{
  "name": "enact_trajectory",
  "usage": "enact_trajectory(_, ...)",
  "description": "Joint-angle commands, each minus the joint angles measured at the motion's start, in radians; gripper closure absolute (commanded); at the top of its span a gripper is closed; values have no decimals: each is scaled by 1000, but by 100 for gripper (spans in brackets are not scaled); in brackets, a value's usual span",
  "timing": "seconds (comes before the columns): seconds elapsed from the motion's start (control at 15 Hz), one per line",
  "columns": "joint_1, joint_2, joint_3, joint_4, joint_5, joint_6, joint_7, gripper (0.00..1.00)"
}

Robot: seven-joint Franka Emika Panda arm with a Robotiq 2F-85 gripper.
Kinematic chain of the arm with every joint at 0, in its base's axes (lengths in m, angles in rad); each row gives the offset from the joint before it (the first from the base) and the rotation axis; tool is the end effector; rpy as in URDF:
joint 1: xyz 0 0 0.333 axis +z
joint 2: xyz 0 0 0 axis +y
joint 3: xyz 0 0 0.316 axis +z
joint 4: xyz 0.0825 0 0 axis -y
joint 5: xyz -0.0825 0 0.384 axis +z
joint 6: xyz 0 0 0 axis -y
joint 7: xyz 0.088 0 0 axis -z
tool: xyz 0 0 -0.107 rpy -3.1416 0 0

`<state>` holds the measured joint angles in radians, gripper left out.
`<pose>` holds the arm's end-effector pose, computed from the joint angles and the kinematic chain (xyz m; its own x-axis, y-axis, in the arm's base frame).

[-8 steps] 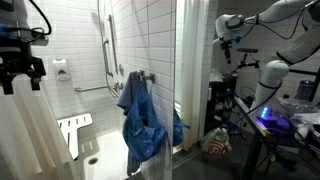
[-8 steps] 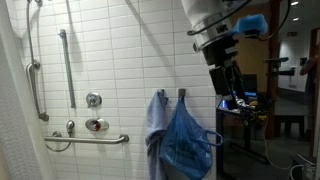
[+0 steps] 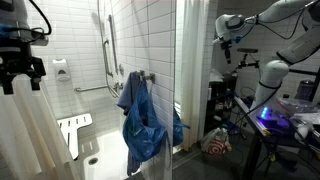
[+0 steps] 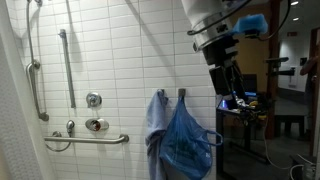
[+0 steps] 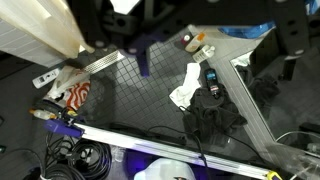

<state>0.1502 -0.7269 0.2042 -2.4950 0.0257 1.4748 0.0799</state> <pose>0.2782 0.1136 0.4967 0.9423 0.1726 -0.2869 0.2177 -0.9669 0.1331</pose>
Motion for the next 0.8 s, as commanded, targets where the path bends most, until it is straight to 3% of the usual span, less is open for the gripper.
enact_trajectory(0.0, 6, 2, -5, 3, -2, -3, 4, 0)
enact_trajectory(0.47, -1, 19, 0, 23, 6, -3, 28, 0)
enact_trajectory(0.73, -36, 73, -14, 39, 2, 59, 72, 0)
